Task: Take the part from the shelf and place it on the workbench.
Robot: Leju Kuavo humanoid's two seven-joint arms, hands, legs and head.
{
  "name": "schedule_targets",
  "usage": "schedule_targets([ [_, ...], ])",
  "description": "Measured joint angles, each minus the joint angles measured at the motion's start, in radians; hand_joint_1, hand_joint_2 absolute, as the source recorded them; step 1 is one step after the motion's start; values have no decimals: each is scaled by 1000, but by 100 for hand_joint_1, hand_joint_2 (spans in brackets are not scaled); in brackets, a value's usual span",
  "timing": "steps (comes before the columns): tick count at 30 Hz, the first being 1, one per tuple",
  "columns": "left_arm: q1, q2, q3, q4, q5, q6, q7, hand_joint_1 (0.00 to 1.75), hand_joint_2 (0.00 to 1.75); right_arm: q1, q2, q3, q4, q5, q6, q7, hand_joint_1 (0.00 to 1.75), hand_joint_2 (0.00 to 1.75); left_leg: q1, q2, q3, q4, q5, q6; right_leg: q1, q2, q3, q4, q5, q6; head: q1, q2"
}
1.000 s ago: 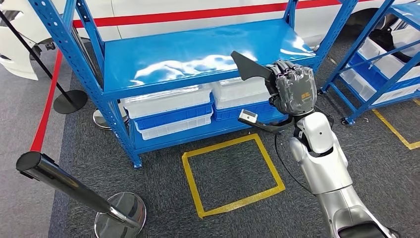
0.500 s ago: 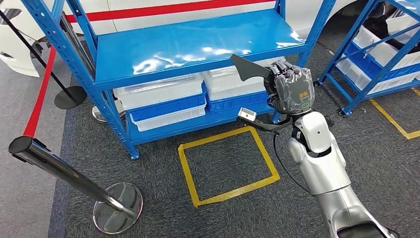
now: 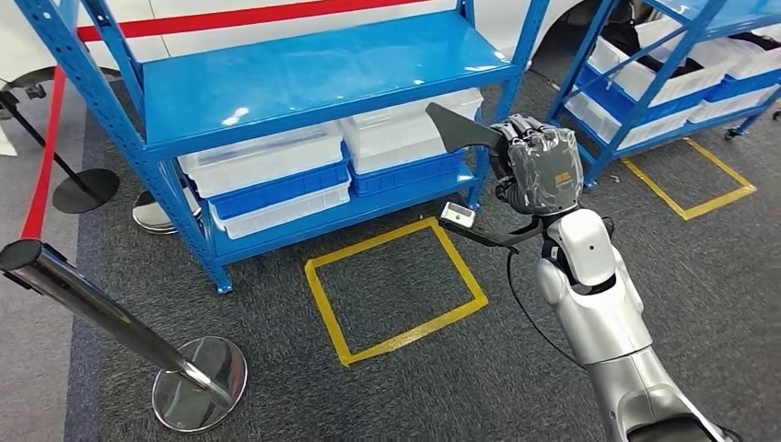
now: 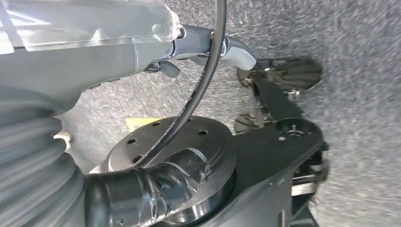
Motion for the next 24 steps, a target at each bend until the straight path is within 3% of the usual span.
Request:
schedule_targets([
  [2, -1, 0, -1, 0, 0, 0, 1, 0, 175, -2, 0, 0, 0, 0, 0, 0, 175, 175, 0, 20, -25, 14, 8, -6, 0, -23, 88, -102, 37, 2, 0, 0],
  [4, -3, 0, -2, 0, 0, 0, 2, 0, 175, -6, 0, 2, 0, 0, 0, 0, 175, 175, -4, 37, -38, 26, 15, -15, 10, -60, 167, -221, 30, -10, 0, 0],
  [5, -3, 0, -2, 0, 1, 0, 2, 0, 175, -8, 0, 2, 0, 0, 0, 0, 175, 175, -7, 45, -40, 28, 19, -21, 15, -69, 183, -253, 20, -18, -1, 0],
  [7, -5, 0, -3, 0, 2, 0, 3, 0, 175, -9, 0, 4, 0, 0, 1, 0, 175, 175, -9, 61, -41, 26, 29, -33, 19, -58, 179, -265, 28, -41, -1, 0],
  [8, -5, 0, -3, 0, 3, 0, 3, 0, 175, -10, 0, 4, 1, 0, 1, 0, 175, 175, -7, 56, -45, 31, 23, -40, 17, -50, 173, -269, 37, -51, -1, 0],
  [10, -4, 0, -4, 0, 3, 1, 3, 0, 175, -12, 1, 6, 1, 0, 2, 0, 175, 175, -5, 14, -67, 85, -35, -51, 12, -34, 155, -276, 59, -71, -1, 0],
  [12, -3, 0, -4, 0, 3, 1, 3, 0, 175, -13, 3, 8, 1, 0, 4, 1, 175, 175, -2, -30, -103, 204, -129, -55, 13, -15, 128, -274, 81, -80, -2, 0],
  [13, -3, 0, -5, 0, 3, 1, 4, 0, 175, -13, 3, 9, 1, 0, 5, 1, 175, 175, -1, -38, -116, 262, -160, -55, 14, -4, 112, -273, 92, -81, -1, 0],
  [14, -3, 0, -5, 0, 3, 1, 4, 0, 175, -13, 4, 10, 1, 0, 5, 1, 175, 175, -1, -40, -115, 293, -170, -54, 15, 8, 97, -270, 102, -81, -2, 0],
  [15, -3, 0, -5, 0, 3, 1, 4, 0, 175, -13, 4, 10, 1, 0, 6, 1, 175, 175, -1, -42, -98, 292, -161, -52, 16, 20, 82, -267, 111, -79, -2, 0],
  [17, -3, 1, -5, 0, 3, 1, 4, 0, 175, -13, 4, 10, 1, 0, 6, 1, 175, 175, -2, -61, -13, 183, -114, -40, 16, 45, 57, -262, 129, -74, -2, 0],
  [19, -4, 4, -5, 0, 3, 1, 4, 0, 175, -13, 4, 11, 1, 0, 6, 1, 175, 175, -2, -104, 70, 54, -92, -28, 14, 66, 40, -260, 147, -64, -2, 0],
  [21, -5, 6, -5, 0, 3, 1, 4, 0, 175, -13, 5, 12, 1, 0, 8, 2, 175, 175, -6, -121, 92, 7, -90, -25, 8, 85, 34, -266, 167, -49, -2, 0],
  [23, -7, 4, -6, 0, 3, 1, 4, 0, 175, -11, 5, 13, 1, 0, 10, 2, 175, 175, -7, -98, 87, -3, -70, -19, 6, 97, 32, -276, 182, -35, -2, 0],
  [24, -8, 3, -6, 0, 3, 1, 4, 0, 175, -12, 4, 14, 2, 0, 11, 2, 175, 175, -5, -84, 84, -10, -59, -11, 7, 84, 26, -270, 170, -30, -1, 0],
])
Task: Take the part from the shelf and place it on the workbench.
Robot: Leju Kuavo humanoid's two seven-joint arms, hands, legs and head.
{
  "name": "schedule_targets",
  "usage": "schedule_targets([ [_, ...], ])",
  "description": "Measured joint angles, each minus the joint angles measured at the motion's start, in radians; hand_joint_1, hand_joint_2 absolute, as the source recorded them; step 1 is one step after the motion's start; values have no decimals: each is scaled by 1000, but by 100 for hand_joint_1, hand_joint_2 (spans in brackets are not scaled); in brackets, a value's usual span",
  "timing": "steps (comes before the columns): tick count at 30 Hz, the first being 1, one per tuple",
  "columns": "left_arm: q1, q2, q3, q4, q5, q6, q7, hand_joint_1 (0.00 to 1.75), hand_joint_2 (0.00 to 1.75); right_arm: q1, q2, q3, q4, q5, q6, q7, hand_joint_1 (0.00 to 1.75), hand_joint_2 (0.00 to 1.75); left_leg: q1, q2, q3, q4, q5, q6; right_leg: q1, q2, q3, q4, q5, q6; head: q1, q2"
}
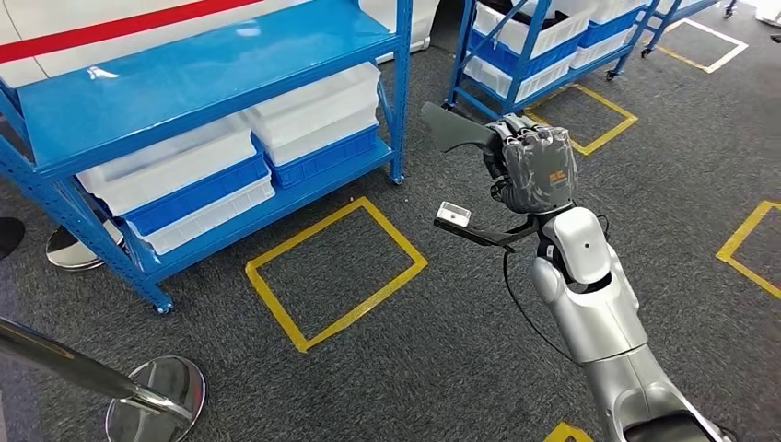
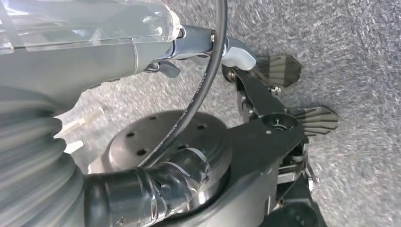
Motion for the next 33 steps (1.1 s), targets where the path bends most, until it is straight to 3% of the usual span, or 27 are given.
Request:
schedule_targets([
  [1, 0, -1, 0, 0, 0, 0, 0, 0, 175, -1, -1, 0, 1, 0, 1, 0, 175, 175, 3, 14, -5, -7, 12, 7, 2, -21, -10, 22, -28, 3, 0, 0],
  [2, 0, -1, 0, 0, 0, 0, 1, 0, 175, -2, -1, 0, 2, 0, 1, 1, 175, 175, 3, 29, -14, -9, 23, 12, 0, -48, -25, 68, -73, 6, 1, 0],
  [4, 2, -1, -1, 0, 0, 0, 1, 0, 175, -3, -2, 1, 4, 1, 3, 1, 175, 175, 1, 56, -38, -5, 38, 16, -4, -77, -59, 195, -158, 17, 1, 0],
  [5, 2, -1, -1, 0, 0, 0, 1, 0, 175, -2, -2, 1, 6, 1, 4, 1, 175, 175, 0, 70, -53, -1, 45, 15, -7, -81, -65, 247, -175, 22, 1, 0],
  [6, 2, -1, -1, 0, 0, 0, 1, 0, 175, -1, -2, 1, 7, 1, 4, 1, 175, 175, 0, 84, -68, 5, 50, 13, -10, -83, -56, 268, -168, 27, 1, 0],
  [7, 1, -1, -1, 0, 0, 0, 1, 0, 175, -1, -2, 1, 7, 2, 4, 1, 175, 175, 0, 97, -82, 12, 56, 10, -13, -87, -28, 253, -147, 32, 1, 0],
  [8, 1, -1, -2, 0, 0, 0, 1, 0, 175, -2, -2, 1, 8, 2, 4, 2, 175, 175, 0, 109, -95, 19, 60, 6, -15, -97, 17, 207, -125, 35, 1, 0],
  [9, 0, -1, -2, 0, 0, 0, 1, 0, 175, -3, -2, 1, 8, 2, 4, 2, 175, 175, -1, 119, -107, 26, 63, 2, -14, -116, 69, 140, -121, 37, 1, 0],
  [11, -2, 0, -3, 0, 1, -1, 0, 0, 175, -6, -1, 3, 7, 2, 5, 3, 175, 175, -3, 138, -118, 34, 69, -10, -4, -144, 133, 40, -132, 22, 1, 0],
  [12, -2, 0, -4, 0, 2, -3, -2, 0, 175, -7, -1, 3, 7, 3, 5, 4, 175, 175, -4, 147, -120, 35, 72, -17, 3, -149, 141, 17, -141, 9, 0, 0],
  [14, -3, 0, -4, 0, 4, -9, -10, 0, 175, -8, -2, 4, 7, 3, 5, 7, 175, 175, -2, 163, -120, 33, 79, -30, 8, -132, 131, 9, -131, -17, 0, 0],
  [16, -2, 0, -4, 0, 8, -16, -22, 0, 175, -8, -3, 4, 7, 3, 5, 9, 175, 175, 3, 134, -133, 58, 56, -44, 7, -114, 123, 3, -114, -37, 0, 0],
  [18, 1, 0, -4, 0, 11, -19, -28, 0, 175, -9, -2, 5, 7, 3, 5, 9, 175, 175, 7, 74, -170, 154, -21, -50, 7, -96, 108, 0, -98, -53, 0, 0],
  [20, 4, -1, -5, 0, 13, -21, -29, 0, 175, -9, -1, 8, 7, 3, 5, 10, 175, 175, 7, 47, -206, 266, -87, -49, 12, -74, 90, 1, -86, -60, 0, 0],
  [21, 5, -1, -5, 0, 14, -21, -30, 0, 175, -9, -1, 10, 8, 3, 5, 10, 175, 175, 7, 45, -205, 287, -91, -46, 14, -60, 81, 2, -80, -61, 0, 0],
  [23, 6, -1, -5, 0, 14, -20, -30, 0, 175, -8, 0, 10, 8, 3, 5, 10, 175, 175, 5, 34, -157, 228, -50, -37, 16, -33, 69, 5, -71, -58, 0, 0],
  [25, 7, 3, -5, 0, 14, -20, -30, 0, 175, -8, 0, 10, 8, 3, 5, 10, 175, 175, 4, -11, -81, 102, -5, -19, 15, -10, 60, 7, -63, -52, 0, 0],
  [27, 8, 7, -5, 0, 14, -20, -30, 0, 175, -6, 1, 10, 8, 3, 5, 11, 175, 175, 4, -42, -39, 28, 9, -10, 9, 11, 53, 6, -54, -41, 0, 0],
  [29, 6, 5, -5, 0, 15, -21, -30, 0, 175, -3, 0, 10, 7, 3, 5, 11, 175, 175, 4, -25, -29, 8, 15, -8, 5, 32, 50, 0, -44, -26, 0, 0],
  [31, 5, 3, -5, -1, 15, -21, -30, 0, 175, -2, -2, 10, 7, 3, 5, 11, 175, 175, 8, 3, -21, -13, 27, -1, 9, 7, 40, 16, -56, -16, 1, 0],
  [33, 6, 3, -5, -1, 17, -22, -30, 0, 175, -5, -3, 11, 8, 3, 6, 12, 175, 175, 10, 31, -18, -24, 34, 4, 9, -50, -2, 106, -110, -9, 4, 0],
])
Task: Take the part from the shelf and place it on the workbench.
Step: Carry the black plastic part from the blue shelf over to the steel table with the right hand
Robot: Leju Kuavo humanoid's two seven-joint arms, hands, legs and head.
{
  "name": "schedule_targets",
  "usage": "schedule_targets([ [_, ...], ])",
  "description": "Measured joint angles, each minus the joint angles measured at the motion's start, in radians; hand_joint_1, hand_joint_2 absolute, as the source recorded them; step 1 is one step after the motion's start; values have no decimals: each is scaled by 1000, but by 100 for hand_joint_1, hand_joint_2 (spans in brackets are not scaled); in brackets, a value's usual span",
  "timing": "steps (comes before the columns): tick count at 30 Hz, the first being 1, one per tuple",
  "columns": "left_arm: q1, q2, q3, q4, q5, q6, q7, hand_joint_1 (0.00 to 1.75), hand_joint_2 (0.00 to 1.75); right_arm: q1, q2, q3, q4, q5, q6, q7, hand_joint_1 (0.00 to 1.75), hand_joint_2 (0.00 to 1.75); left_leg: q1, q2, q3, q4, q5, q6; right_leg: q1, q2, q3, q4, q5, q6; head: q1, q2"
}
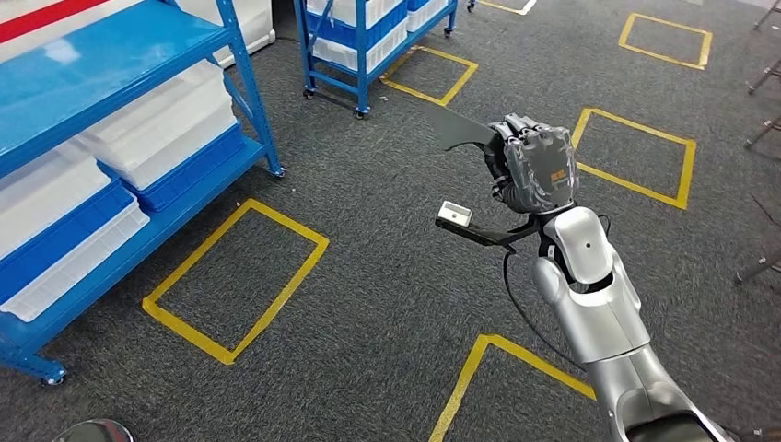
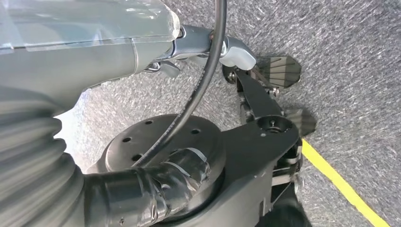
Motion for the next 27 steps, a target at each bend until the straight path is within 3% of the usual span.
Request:
schedule_targets([
  [2, 1, 0, 0, 0, 3, 0, 1, 0, 175, 2, 0, 0, 3, 0, 1, 0, 175, 175, -1, 27, -4, 2, 0, 0, -7, -26, -55, 123, -53, 10, 0, 0],
  [3, 1, 0, 0, 0, 3, 0, 1, 0, 175, 4, 1, 0, 4, 0, 2, 0, 175, 175, 0, 41, -6, 5, -1, -1, -11, -31, -67, 152, -58, 14, 0, 0],
  [4, 1, 0, 0, 0, 4, 0, 2, 0, 175, 5, 1, 0, 5, 0, 2, 0, 175, 175, 0, 54, -8, 8, -2, -3, -15, -35, -58, 144, -45, 18, 0, 0],
  [6, 0, -1, 0, 0, 4, 0, 2, 0, 175, 4, 1, 1, 7, 0, 2, 0, 175, 175, 2, 78, -9, 18, -9, -13, -19, -60, 12, 25, 6, 24, 0, 0],
  [8, -2, -1, 0, 0, 5, -1, 2, 0, 175, 3, 1, 1, 7, 0, 3, 2, 175, 175, -2, 96, -11, 27, -18, -27, -13, -92, 69, -78, 35, 15, 0, 0],
  [9, -3, 0, 0, 0, 5, -1, 1, 0, 175, 3, 1, 2, 7, 1, 4, 3, 175, 175, -5, 104, -11, 30, -21, -33, -9, -99, 75, -96, 34, 7, 0, 0],
  [11, -6, 0, 0, 0, 5, -1, 1, 0, 175, 3, 2, 3, 8, 1, 7, 6, 175, 175, -6, 118, -9, 30, -25, -43, -5, -81, 69, -93, 37, -12, 0, 0],
  [12, -7, 0, 0, 0, 5, -1, 1, 0, 175, 3, 2, 4, 7, 2, 8, 7, 175, 175, -4, 115, -9, 34, -31, -49, -6, -72, 67, -94, 38, -19, 0, 0],
  [14, -6, 1, 0, 0, 5, -1, 1, 0, 175, -1, 1, 4, 7, 2, 11, 8, 175, 175, 2, 72, -31, 88, -71, -56, -7, -53, 65, -97, 43, -36, 0, 0],
  [16, -5, 0, 0, 0, 5, -1, 2, 0, 175, -5, 2, 6, 7, 2, 14, 9, 175, 175, 3, 23, -93, 218, -141, -55, -3, -35, 60, -98, 47, -47, 0, 0],
  [17, -4, 0, 0, 0, 4, 0, 2, 0, 175, -6, 3, 7, 8, 2, 15, 9, 175, 175, 3, 15, -127, 286, -168, -53, 0, -24, 58, -97, 48, -50, 0, 0],
  [18, -3, 0, 0, 0, 4, 1, 3, 0, 175, -6, 4, 8, 8, 2, 16, 9, 175, 175, 3, 12, -150, 329, -177, -50, 3, -12, 56, -97, 50, -52, 0, 0],
  [19, -2, 0, 0, 0, 4, 3, 4, 0, 175, -6, 4, 8, 8, 2, 16, 10, 175, 175, 2, 10, -157, 336, -165, -46, 6, 2, 54, -96, 51, -53, 0, 0],
  [21, 0, 1, 0, 0, 3, 4, 6, 0, 175, -7, 5, 8, 8, 2, 17, 12, 175, 175, 1, -8, -118, 241, -94, -34, 8, 29, 53, -94, 52, -53, 0, 0],
  [23, 1, 4, -1, 0, 1, 5, 6, 0, 175, -10, 5, 8, 9, 2, 18, 16, 175, 175, 2, -60, -64, 114, -34, -21, 8, 53, 49, -89, 54, -48, 0, 0],
  [25, 1, 6, -3, 0, -1, 6, 7, 0, 175, -13, 6, 8, 10, 3, 19, 18, 175, 175, 1, -87, -44, 63, -21, -18, 3, 74, 39, -86, 60, -37, 0, 0],
  [27, -3, 5, -6, 0, -2, 8, 6, 0, 175, -14, 6, 8, 11, 3, 20, 19, 175, 175, 0, -65, -39, 52, -15, -16, -3, 95, 32, -90, 68, -22, 0, 0],
])
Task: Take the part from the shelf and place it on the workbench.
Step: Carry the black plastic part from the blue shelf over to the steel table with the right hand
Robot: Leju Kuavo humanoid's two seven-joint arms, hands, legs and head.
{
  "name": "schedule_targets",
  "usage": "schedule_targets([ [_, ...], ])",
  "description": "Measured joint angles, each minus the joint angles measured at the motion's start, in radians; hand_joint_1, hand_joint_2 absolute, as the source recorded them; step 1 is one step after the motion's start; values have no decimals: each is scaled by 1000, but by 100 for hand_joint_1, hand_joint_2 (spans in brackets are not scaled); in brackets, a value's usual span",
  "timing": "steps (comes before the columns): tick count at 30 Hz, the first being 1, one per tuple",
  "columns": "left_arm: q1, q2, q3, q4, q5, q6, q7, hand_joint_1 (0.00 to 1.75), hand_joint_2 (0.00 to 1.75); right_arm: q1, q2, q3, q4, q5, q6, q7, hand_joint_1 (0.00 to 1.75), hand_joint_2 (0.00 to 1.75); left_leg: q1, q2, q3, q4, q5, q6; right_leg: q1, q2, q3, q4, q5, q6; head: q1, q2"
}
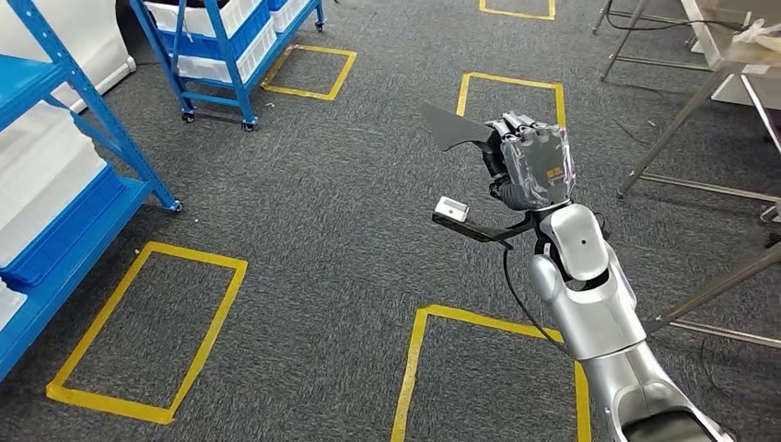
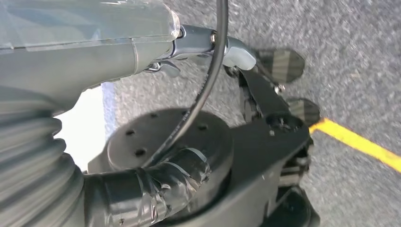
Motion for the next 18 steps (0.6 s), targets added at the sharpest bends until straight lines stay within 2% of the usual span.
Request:
schedule_targets([
  [1, -1, 0, -2, 0, -1, 1, 0, 0, 175, 0, -2, 0, 0, 0, 0, 1, 175, 175, 1, 14, 4, -9, 5, 4, 1, -11, -4, 4, -3, 5, 1, 0],
  [2, -1, -1, -4, 0, -1, 2, -1, 0, 175, -1, -4, 0, 1, 0, 1, 1, 175, 175, 3, 28, 8, -18, 11, 9, 4, -32, -11, 17, -13, 8, 1, 0],
  [4, -1, 0, -5, 0, -3, 5, -1, 0, 175, -4, -7, 0, 2, 0, 2, 2, 175, 175, 3, 51, 13, -29, 17, 15, 7, -92, -42, 81, -55, 12, 1, 0],
  [6, 0, 0, -6, 0, -3, 6, -1, 0, 175, -3, -7, 0, 5, 0, 3, 2, 175, 175, 1, 73, 11, -29, 18, 16, 3, -117, -95, 196, -109, 19, 1, 0],
  [7, 0, 1, -6, 0, -3, 6, -1, 0, 175, -1, -7, 0, 7, 0, 4, 2, 175, 175, 0, 87, 10, -29, 17, 16, -1, -123, -118, 249, -127, 23, 1, 0],
  [8, 0, 1, -7, 0, -4, 7, 0, 0, 175, 0, -7, 0, 10, 0, 5, 2, 175, 175, 0, 101, 10, -28, 16, 15, -4, -126, -128, 276, -132, 27, 1, 0],
  [9, 0, 1, -8, 0, -4, 6, 0, 0, 175, 1, -7, 0, 12, 0, 6, 2, 175, 175, 0, 115, 10, -28, 15, 14, -8, -130, -117, 262, -118, 30, 1, 0],
  [10, 0, 0, -9, 0, -4, 6, 1, 0, 175, 1, -7, 0, 14, 0, 6, 2, 175, 175, 0, 128, 10, -26, 13, 11, -11, -138, -83, 207, -90, 32, 1, 0],
  [11, -1, 0, -10, 0, -4, 6, 1, 0, 175, 1, -7, 0, 14, 0, 6, 2, 175, 175, 0, 140, 11, -24, 10, 6, -11, -159, -39, 129, -65, 34, 1, 0],
  [12, -2, 0, -10, 0, -5, 6, 1, 0, 175, 0, -7, 0, 15, 0, 7, 2, 175, 175, -2, 151, 11, -21, 6, 0, -9, -179, -1, 62, -45, 33, 1, 0],
  [13, -2, 0, -11, 0, -5, 5, 1, 0, 175, -1, -7, 0, 15, 0, 8, 2, 175, 175, -4, 160, 12, -18, 2, -6, -6, -193, 24, 17, -36, 28, 1, 0],
  [14, -3, 0, -11, 0, -5, 5, 2, 0, 175, -1, -7, 0, 16, 0, 9, 2, 175, 175, -6, 168, 12, -17, 0, -12, -1, -200, 32, -2, -36, 22, 0, 0],
  [16, -5, 1, -11, 0, -3, 2, 4, 0, 175, -3, -8, 0, 17, 0, 12, 3, 175, 175, -6, 183, 15, -17, -4, -25, 4, -179, 29, -2, -34, 7, 0, 0],
  [17, -7, 0, -12, 0, -1, 1, 5, 0, 175, -4, -10, 0, 17, 0, 13, 3, 175, 175, -4, 176, 16, -12, -10, -31, 3, -169, 29, -4, -33, 0, 0, 0],
  [18, -7, 0, -12, 0, 0, 0, 6, 0, 175, -7, -12, 0, 17, 0, 14, 4, 175, 175, -1, 156, 10, 6, -26, -36, 2, -159, 31, -6, -32, -8, 0, 0],
])
